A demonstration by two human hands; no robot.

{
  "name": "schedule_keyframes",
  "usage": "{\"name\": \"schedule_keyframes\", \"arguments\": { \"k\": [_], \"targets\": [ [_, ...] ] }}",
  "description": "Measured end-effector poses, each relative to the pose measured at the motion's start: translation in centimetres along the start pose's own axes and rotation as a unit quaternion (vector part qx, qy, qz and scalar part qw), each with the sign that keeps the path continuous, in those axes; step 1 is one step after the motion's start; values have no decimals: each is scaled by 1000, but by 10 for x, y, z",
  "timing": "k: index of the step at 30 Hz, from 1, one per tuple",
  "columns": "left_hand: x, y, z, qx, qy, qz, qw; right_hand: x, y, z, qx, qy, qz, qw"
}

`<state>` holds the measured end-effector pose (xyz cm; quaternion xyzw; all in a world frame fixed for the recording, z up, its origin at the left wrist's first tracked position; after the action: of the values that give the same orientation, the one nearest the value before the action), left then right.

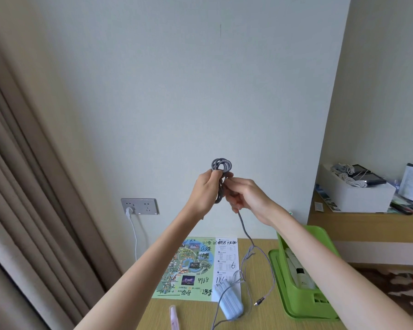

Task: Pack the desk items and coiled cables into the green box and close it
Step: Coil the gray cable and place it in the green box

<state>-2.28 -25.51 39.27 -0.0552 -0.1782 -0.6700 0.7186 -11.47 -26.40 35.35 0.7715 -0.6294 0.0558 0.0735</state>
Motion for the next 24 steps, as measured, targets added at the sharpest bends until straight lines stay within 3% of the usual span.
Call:
{"name": "schedule_keyframes", "arguments": {
  "k": [7,15,20,24],
  "targets": [
    [-1,-6,-5,12,-12,2,1000,2,4,3,-17,-13,37,999],
    [11,25,-7,-62,15,81,995,2,9,12,-24,-48,33,998],
    [21,35,-15,-299,91,72,947,3,19,16,-50,-33,26,998],
    [23,49,-21,-343,109,100,928,5,25,19,-79,-29,20,996]
  ]
}}
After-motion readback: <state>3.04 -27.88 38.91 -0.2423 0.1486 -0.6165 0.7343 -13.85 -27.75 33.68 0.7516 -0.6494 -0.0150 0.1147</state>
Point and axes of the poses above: each hand's wrist, its own x-axis towards the middle knuckle, its own y-axis out of the back of the hand, z = x × y, the point moved 10 cm from there along x, towards the middle knuckle, and after that the axes turned 9 degrees about z, right-handed, at the moved point
